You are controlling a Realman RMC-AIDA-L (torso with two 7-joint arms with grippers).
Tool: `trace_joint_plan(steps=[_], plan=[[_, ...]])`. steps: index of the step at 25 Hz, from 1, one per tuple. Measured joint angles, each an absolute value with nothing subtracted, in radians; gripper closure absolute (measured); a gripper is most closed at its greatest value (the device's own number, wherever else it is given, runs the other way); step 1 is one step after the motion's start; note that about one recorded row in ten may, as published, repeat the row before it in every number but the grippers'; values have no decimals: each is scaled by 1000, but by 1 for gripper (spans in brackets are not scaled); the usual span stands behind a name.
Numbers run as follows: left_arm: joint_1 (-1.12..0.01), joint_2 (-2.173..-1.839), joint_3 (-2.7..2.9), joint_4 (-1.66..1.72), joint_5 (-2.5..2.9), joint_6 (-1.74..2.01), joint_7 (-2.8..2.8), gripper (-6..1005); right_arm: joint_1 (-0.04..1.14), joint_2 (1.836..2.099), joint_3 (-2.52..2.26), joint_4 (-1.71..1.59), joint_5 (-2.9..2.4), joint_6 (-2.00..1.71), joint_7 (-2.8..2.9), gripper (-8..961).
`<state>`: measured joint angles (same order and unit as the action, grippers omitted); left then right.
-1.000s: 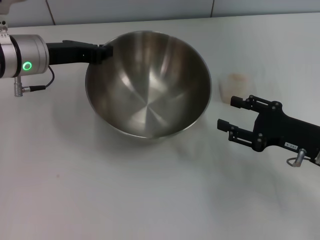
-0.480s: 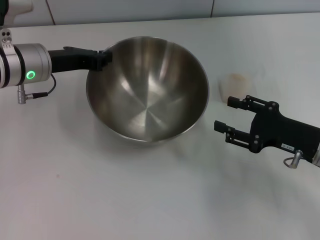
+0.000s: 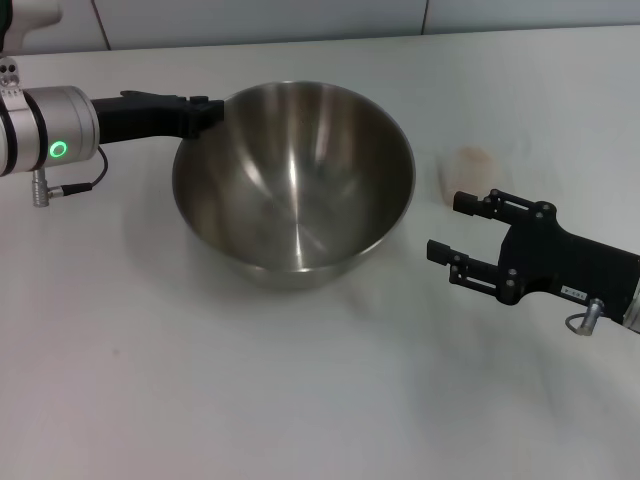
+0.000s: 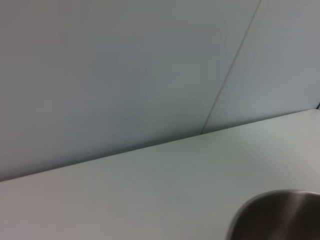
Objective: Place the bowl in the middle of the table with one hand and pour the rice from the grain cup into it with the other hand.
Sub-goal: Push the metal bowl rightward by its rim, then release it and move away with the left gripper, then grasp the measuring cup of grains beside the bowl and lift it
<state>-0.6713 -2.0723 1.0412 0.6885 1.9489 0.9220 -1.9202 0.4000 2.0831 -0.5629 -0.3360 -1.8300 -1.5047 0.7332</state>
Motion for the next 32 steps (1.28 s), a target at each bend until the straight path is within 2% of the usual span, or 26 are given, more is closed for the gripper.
trace_joint_plan(steps=[13, 18, 21, 26, 29, 30, 32], plan=[[-636, -2070, 1049, 687, 1811, 919, -1789, 587, 408, 2083, -563, -333, -1820, -1498, 733, 266], [-626, -2068, 1043, 702, 1809, 918, -1785, 386, 413, 2083, -563, -333, -1819, -1493, 733, 266], [-581, -2065, 1030, 772, 1775, 940, -1768, 169, 414, 2083, -562, -333, -1818, -1485, 733, 266], [-444, -2064, 991, 871, 1471, 1047, -1578, 170, 416, 2083, -560, -331, -1817, -1478, 733, 266], [-416, -2064, 971, 848, 1350, 1125, -1458, 182, 421, 2083, -553, -326, -1816, -1471, 733, 265], [-381, -2063, 934, 756, 1175, 1331, -1212, 186, 426, 2083, -550, -324, -1816, -1468, 731, 265], [-370, -2062, 921, 731, 1150, 1414, -1139, 195, 428, 2083, -548, -323, -1816, -1467, 729, 265]])
